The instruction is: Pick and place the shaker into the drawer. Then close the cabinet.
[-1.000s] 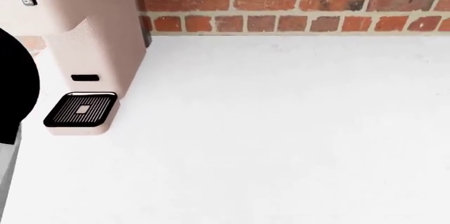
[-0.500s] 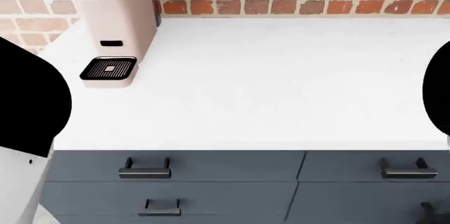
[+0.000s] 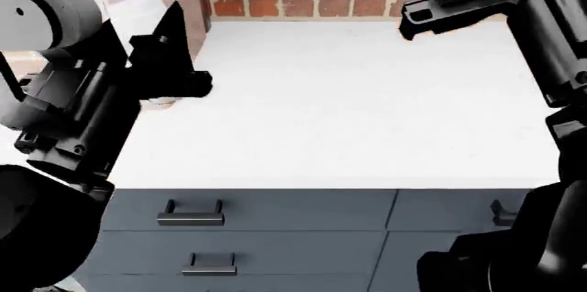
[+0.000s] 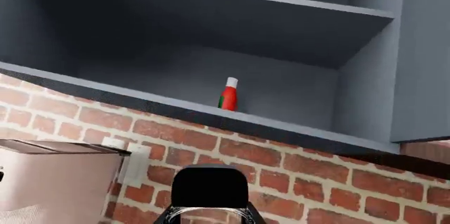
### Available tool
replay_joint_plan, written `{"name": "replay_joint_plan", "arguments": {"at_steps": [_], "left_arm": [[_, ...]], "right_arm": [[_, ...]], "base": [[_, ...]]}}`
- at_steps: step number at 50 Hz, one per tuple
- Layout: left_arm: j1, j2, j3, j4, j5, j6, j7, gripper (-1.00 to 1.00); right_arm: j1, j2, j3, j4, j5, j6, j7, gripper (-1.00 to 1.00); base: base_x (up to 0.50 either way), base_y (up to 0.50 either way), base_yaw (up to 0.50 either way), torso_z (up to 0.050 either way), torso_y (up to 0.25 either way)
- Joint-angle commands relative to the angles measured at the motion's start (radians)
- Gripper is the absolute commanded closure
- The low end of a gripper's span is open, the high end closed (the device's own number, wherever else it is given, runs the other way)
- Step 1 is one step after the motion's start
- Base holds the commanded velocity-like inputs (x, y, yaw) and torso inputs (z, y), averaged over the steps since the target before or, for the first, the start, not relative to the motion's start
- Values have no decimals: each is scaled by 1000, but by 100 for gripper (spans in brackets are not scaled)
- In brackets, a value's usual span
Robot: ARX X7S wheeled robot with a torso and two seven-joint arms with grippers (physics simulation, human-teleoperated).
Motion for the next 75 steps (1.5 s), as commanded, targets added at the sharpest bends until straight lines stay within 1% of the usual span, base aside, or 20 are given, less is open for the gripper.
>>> {"name": "replay_joint_plan", "arguments": {"at_steps": [1, 3, 4, 7, 8, 9, 10, 11, 12, 13, 20, 21, 22, 23, 37, 56, 69, 75], "left_arm": [[554, -84, 73, 184, 137, 232, 161, 100], [604, -93, 91, 178, 179, 278, 185, 100], [627, -100, 106, 173, 209, 306, 201, 100], [653, -112, 118, 153, 247, 345, 217, 100], [657, -113, 114, 156, 242, 346, 212, 100], [659, -114, 112, 160, 236, 345, 208, 100], [663, -115, 112, 164, 234, 347, 206, 100], [669, -116, 112, 167, 232, 350, 205, 100], [674, -116, 112, 169, 232, 354, 204, 100], [679, -116, 112, 170, 231, 359, 203, 100], [687, -121, 117, 171, 222, 375, 189, 100], [692, -123, 123, 170, 228, 382, 191, 100], [695, -124, 127, 169, 231, 387, 192, 100], [695, -126, 130, 168, 232, 389, 191, 100], [639, -152, 123, 188, 129, 371, 117, 100], [660, -191, 163, 182, 123, 432, 85, 100], [676, -212, 201, 178, 129, 468, 67, 100], [674, -223, 207, 178, 118, 478, 55, 100]], "right_arm": [[-297, -21, 64, -142, -202, 38, -153, 100], [-305, -21, 77, -142, -254, 38, -210, 100], [-311, -21, 60, -142, -317, 38, -254, 100], [-316, -21, 80, -142, -418, 38, -357, 100], [-466, -21, 230, -142, -268, -112, -207, 100], [-616, 129, 173, -103, -118, -262, -57, 100], [-727, 279, 173, -107, 32, -412, 93, 100], [-644, 429, 173, -131, 182, -562, 243, 100], [-638, 579, 169, -132, 332, -637, 393, 100], [-646, 654, 166, -133, 482, -643, 543, 100], [-694, 664, 155, -132, 1532, -689, 1593, 100], [-697, 665, 153, -133, 1682, -694, 1635, 100], [-699, 667, 150, -133, 1832, -698, 1635, 100], [-700, 670, 148, -133, 1884, -702, 1636, 100], [-690, 688, 113, -126, 1898, -734, 1649, 100], [-717, 714, 85, -134, 1882, -795, 1665, 100], [-743, 771, 38, -136, 1862, -888, 1688, 100], [-726, 794, 19, -135, 1872, -911, 1704, 100]], "base": [[0, 0, 0, 0, 0], [0, 0, 0, 0, 0], [0, 0, 0, 0, 0], [0, 0, 0, 5, 0], [0, 0, 0, 0, 0], [0, 0, 0, 0, 0], [0, 0, 0, 0, 0], [-43, -500, 0, 0, 0], [-55, -500, 0, 0, 0], [-55, -500, 0, 0, 0], [-31, -500, 0, 0, 0], [0, -500, 0, 0, 0], [0, -500, 0, 0, 0], [0, -500, 0, 0, 0], [0, -500, 0, 0, 1], [0, -500, 0, 1, 1], [0, -500, 0, 0, 0], [0, -500, 0, 0, 0]]}}
